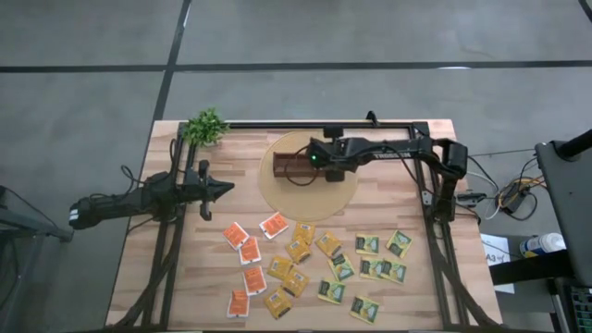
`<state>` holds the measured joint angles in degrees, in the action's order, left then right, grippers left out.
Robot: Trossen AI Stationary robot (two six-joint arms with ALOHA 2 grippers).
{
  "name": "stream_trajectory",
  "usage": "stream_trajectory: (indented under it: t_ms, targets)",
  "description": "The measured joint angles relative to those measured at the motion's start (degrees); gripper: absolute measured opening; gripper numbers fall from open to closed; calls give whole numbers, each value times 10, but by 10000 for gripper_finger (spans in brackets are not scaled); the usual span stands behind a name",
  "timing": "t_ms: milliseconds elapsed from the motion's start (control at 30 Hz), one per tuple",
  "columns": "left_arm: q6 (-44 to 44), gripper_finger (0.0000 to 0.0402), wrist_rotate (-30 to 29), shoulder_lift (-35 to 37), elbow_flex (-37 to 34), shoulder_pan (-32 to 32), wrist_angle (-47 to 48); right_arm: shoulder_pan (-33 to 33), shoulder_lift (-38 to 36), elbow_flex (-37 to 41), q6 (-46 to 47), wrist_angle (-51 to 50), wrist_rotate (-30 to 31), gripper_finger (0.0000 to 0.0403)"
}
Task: Pick & Place Tea
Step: Put the yellow tea bag into the right section of the wooden organizer
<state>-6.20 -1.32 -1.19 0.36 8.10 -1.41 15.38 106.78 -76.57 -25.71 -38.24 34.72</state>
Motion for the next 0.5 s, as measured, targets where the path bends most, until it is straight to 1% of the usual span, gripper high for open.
stream_trajectory:
  t_ms: [200,500]
  targets:
    - [0,0,0,0,0,0,0,0,0,22,0,15,0,8]
    - [0,0,0,0,0,0,0,0,0,29,-4,42,-1,8]
